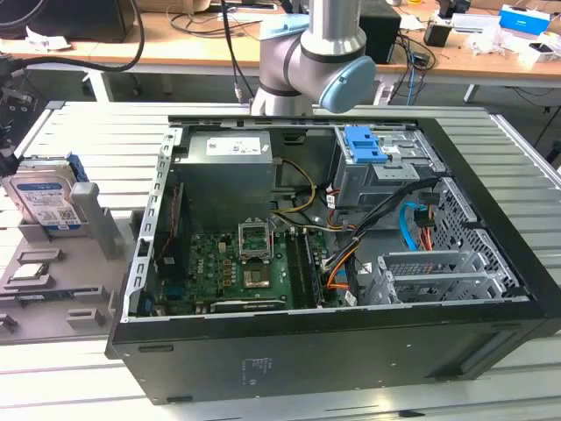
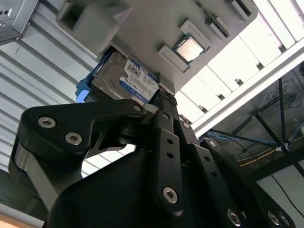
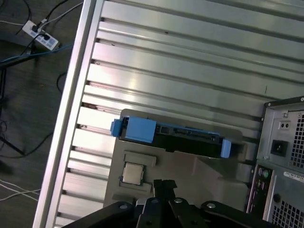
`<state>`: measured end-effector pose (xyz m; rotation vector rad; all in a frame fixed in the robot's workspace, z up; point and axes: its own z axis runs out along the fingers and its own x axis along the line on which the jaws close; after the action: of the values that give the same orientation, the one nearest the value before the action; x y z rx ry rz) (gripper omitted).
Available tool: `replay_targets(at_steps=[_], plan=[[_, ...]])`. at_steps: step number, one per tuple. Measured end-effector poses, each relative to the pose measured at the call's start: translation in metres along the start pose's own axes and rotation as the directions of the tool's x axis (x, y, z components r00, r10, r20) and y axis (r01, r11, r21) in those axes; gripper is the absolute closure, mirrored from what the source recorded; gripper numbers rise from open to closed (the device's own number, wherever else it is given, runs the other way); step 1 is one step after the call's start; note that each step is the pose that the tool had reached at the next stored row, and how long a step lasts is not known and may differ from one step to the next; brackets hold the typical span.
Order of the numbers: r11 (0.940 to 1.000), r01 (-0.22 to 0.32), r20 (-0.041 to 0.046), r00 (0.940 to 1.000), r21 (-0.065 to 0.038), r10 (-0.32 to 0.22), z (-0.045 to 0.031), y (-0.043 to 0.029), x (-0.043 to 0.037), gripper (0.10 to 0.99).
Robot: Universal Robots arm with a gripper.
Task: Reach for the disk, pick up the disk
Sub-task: 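Pick up the disk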
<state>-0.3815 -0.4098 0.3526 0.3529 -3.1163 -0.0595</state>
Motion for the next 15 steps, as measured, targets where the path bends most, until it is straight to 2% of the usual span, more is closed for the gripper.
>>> replay_targets(at_steps=[4,6,10,15], plan=[[0.9973,0.074,-0.0028,0.9973,0.000,-0.074,0.0000,0.0000,0.0000,0.980],[0.9956,0.094,-0.0036,0.9956,0.000,-0.094,0.0000,0.0000,0.0000,0.980],[0.9887,0.150,-0.0057,0.9887,0.000,-0.150,0.0000,0.0000,0.0000,0.980],[0.9814,0.192,-0.0073,0.9814,-0.001,-0.192,0.0000,0.0000,0.0000,0.980]])
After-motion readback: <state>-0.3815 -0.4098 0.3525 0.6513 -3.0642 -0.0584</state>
